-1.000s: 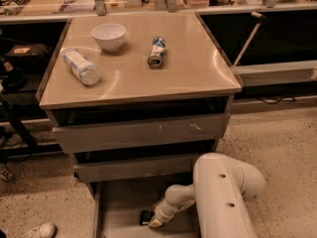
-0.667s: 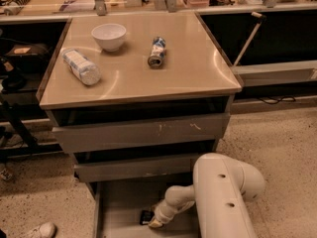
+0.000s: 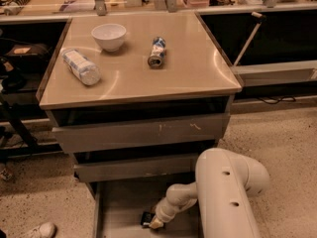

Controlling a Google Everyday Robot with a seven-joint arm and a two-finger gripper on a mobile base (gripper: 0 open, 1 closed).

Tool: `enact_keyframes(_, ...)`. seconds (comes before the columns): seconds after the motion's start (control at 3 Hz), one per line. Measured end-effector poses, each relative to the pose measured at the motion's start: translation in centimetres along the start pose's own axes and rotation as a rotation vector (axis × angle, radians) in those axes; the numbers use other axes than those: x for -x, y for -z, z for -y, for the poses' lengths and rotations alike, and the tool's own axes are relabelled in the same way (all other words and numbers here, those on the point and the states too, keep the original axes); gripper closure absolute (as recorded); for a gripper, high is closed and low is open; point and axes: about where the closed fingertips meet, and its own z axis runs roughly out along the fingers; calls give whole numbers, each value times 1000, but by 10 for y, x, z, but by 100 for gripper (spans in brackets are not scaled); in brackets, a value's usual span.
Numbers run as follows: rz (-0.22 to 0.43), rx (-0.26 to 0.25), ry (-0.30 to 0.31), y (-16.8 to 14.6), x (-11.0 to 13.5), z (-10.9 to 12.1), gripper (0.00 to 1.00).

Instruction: Pick rxbar blueberry from bottom drawer and place on counter

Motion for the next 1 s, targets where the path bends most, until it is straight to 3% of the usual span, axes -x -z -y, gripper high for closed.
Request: enact_keyframes(1.0, 16, -49, -82, 66, 11, -22, 100)
